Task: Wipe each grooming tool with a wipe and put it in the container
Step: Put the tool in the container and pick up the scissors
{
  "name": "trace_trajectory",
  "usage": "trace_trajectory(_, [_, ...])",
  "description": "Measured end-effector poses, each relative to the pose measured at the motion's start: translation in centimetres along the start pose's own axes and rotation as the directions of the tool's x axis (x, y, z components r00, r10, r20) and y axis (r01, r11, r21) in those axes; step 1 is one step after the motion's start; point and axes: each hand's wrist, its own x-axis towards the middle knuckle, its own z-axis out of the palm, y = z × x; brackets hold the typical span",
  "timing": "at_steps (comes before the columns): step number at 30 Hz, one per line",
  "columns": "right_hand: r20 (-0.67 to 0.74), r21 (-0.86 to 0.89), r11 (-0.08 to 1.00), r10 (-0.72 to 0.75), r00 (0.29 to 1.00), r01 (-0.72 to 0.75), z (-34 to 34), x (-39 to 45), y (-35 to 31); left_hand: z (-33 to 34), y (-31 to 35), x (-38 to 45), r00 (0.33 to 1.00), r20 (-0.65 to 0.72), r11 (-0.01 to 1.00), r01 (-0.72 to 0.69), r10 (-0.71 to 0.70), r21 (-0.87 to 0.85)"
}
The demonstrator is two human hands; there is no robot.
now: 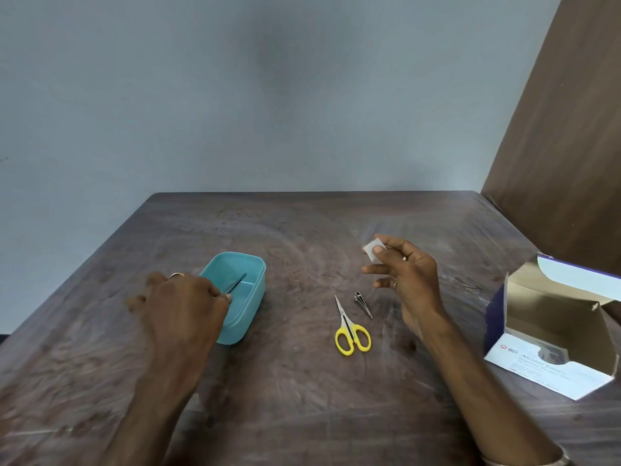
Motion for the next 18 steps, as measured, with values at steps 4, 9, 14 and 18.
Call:
trace_trajectory(4, [-0.008,-0.018,1.0,0.013,1.0,-0.013,0.0,0.1,0.0,-0.7,1.2,0.8,0.993,0.116,0.991,-0.017,0.001,0.132])
trace_trajectory(9, [0.01,-0.04,0.999,0.025,1.0,-0.025,-0.1,0.2,0.3,-0.9,2.3,1.1,0.973,0.23,0.981,-0.052,0.007,0.189])
trace_trajectory(14, [0.012,-0.044,0.999,0.025,1.0,-0.025,0.1,0.1,0.2,-1.4,2.6,1.4,0.947,0.317,0.966,-0.122,0.045,0.227])
trace_trajectory(18, [0.006,-0.071,0.997,0.02,1.0,-0.02,0.1,0.2,0.5,-1.7,2.8,1.9,0.931,0.351,0.95,-0.197,0.103,0.243])
